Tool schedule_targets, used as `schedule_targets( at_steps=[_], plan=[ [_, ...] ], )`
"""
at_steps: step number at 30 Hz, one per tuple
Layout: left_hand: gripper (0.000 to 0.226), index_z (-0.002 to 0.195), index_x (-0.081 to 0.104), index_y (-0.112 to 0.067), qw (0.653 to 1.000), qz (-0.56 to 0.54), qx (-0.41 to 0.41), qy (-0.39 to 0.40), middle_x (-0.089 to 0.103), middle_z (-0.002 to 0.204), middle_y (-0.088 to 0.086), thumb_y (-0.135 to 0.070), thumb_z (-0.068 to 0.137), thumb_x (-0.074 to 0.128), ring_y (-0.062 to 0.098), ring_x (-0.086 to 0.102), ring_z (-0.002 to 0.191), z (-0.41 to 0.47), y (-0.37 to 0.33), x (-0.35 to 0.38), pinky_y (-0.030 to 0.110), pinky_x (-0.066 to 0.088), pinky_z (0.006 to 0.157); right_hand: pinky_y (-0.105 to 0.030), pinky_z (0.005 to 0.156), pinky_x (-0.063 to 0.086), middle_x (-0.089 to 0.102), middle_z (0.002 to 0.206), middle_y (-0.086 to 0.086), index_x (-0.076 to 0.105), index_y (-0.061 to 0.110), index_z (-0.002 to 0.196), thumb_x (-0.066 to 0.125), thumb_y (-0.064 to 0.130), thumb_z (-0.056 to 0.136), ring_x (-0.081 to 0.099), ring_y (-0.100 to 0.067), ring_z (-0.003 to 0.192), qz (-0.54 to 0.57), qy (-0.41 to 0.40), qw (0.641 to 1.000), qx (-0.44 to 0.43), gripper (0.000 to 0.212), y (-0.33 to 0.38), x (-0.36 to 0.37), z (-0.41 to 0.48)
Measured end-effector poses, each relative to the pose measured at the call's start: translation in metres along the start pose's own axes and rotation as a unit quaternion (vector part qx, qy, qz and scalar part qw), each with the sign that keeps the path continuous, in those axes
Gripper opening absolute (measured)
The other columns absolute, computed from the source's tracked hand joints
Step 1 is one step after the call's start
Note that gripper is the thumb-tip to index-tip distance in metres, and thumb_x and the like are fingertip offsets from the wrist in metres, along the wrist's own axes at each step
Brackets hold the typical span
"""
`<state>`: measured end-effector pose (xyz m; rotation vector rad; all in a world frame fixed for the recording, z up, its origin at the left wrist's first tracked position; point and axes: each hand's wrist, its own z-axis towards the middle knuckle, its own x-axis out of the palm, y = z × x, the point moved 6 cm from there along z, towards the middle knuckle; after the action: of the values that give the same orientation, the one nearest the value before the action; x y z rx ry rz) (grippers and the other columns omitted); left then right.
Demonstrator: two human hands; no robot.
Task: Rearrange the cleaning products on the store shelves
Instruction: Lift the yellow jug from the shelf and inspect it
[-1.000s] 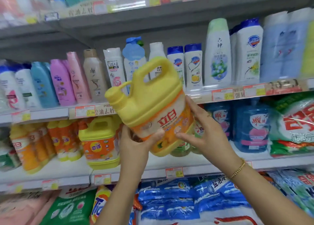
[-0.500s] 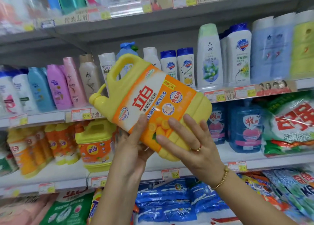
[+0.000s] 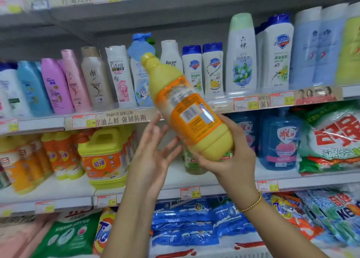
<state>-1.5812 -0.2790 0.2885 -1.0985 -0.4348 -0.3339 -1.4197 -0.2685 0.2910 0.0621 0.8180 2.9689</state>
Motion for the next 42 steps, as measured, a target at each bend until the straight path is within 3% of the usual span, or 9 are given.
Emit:
schedule_targets(
  at_steps=[4,9,13,17,22,25,29,37,42],
  plan=[
    [0.059,0.135,0.045,-0.014,0.988,0.133,-0.036,-0.066,0.061,0.117,0.012,0.0,0.082,0.066,0.021,0.065,0.1,0.006,0.017,-0.019,0.019,0.057,0.066,-0.023,0.07,0.054,0.063,0.103,0.014,0.053,0.032,0.113,0.08,0.039,0.054,0.064,-0.003,0.093,0.16,-0.048,0.967,0.191,0.066,-0.043,-0.013,-0.013],
    [0.067,0.132,0.049,-0.01,0.981,0.167,-0.083,-0.046,0.071,0.097,0.001,-0.012,0.071,0.075,0.006,0.066,0.066,0.005,0.026,-0.033,0.021,0.052,0.06,-0.042,0.069,0.056,0.065,0.116,-0.011,0.052,0.015,0.126,0.085,0.045,0.053,0.065,-0.026,0.103,0.306,-0.026,0.901,0.307,0.085,-0.063,-0.005,-0.024],
    [0.059,0.122,0.06,-0.02,0.983,0.161,-0.077,0.033,0.072,0.111,0.0,-0.026,0.067,0.08,0.018,0.069,0.1,0.001,0.018,-0.029,0.027,0.058,0.077,-0.052,0.086,0.051,0.06,0.129,-0.014,0.05,0.019,0.133,0.088,0.048,0.051,0.059,-0.032,0.116,0.418,0.024,0.838,0.351,0.095,-0.066,0.006,-0.026],
    [0.098,0.124,0.056,-0.02,0.994,0.064,-0.075,0.047,0.068,0.12,0.008,-0.04,0.037,0.096,0.025,0.068,0.103,-0.002,0.013,-0.029,0.046,0.053,0.086,-0.043,0.083,0.056,0.064,0.124,-0.013,0.063,0.022,0.119,0.088,0.049,0.049,0.062,-0.028,0.113,0.467,0.068,0.809,0.351,0.079,-0.055,0.014,-0.026],
    [0.1,0.123,0.056,-0.021,1.0,0.016,-0.026,0.002,0.067,0.122,0.009,-0.035,0.032,0.097,0.027,0.067,0.106,-0.007,0.009,-0.028,0.045,0.059,0.074,-0.049,0.094,0.05,0.058,0.132,0.0,0.048,0.031,0.135,0.067,0.051,0.076,0.058,-0.019,0.119,0.27,0.054,0.919,0.283,0.065,-0.042,-0.003,-0.009],
    [0.101,0.128,0.054,-0.021,0.999,0.006,0.021,-0.038,0.066,0.123,0.007,-0.035,0.037,0.096,0.026,0.066,0.108,-0.009,0.004,-0.024,0.039,0.058,0.069,-0.026,0.108,0.037,0.027,0.153,0.011,0.037,0.048,0.137,0.071,0.054,0.074,0.03,0.007,0.134,0.01,0.072,0.99,0.121,0.071,-0.016,-0.005,-0.004],
    [0.081,0.135,0.048,-0.022,0.993,0.022,0.091,-0.078,0.066,0.123,-0.001,-0.015,0.061,0.081,0.021,0.064,0.112,-0.016,-0.001,-0.015,0.044,0.057,0.085,-0.046,0.114,0.013,-0.003,0.16,0.003,0.019,0.042,0.147,0.077,0.046,0.067,-0.005,-0.029,0.147,-0.233,0.158,0.955,-0.092,0.099,0.001,0.032,-0.032],
    [0.107,0.141,0.04,-0.022,0.985,0.087,0.151,-0.006,0.06,0.132,-0.002,-0.048,0.049,0.09,0.021,0.057,0.122,-0.024,-0.016,0.014,0.046,0.05,0.096,-0.06,0.106,0.033,0.016,0.155,-0.012,0.024,0.031,0.14,0.081,0.021,0.072,0.009,-0.039,0.145,-0.169,0.014,0.97,-0.174,0.089,0.011,0.02,-0.019],
    [0.093,0.139,0.042,-0.029,0.972,0.159,0.156,0.075,0.06,0.129,-0.006,-0.078,0.063,0.062,0.015,0.057,0.121,-0.021,-0.037,0.03,0.041,0.049,0.096,-0.026,0.102,0.042,0.036,0.146,-0.007,0.028,0.029,0.136,0.085,0.008,0.056,0.04,-0.024,0.134,-0.055,0.002,0.99,-0.126,0.1,0.026,0.001,-0.006]
  ],
)
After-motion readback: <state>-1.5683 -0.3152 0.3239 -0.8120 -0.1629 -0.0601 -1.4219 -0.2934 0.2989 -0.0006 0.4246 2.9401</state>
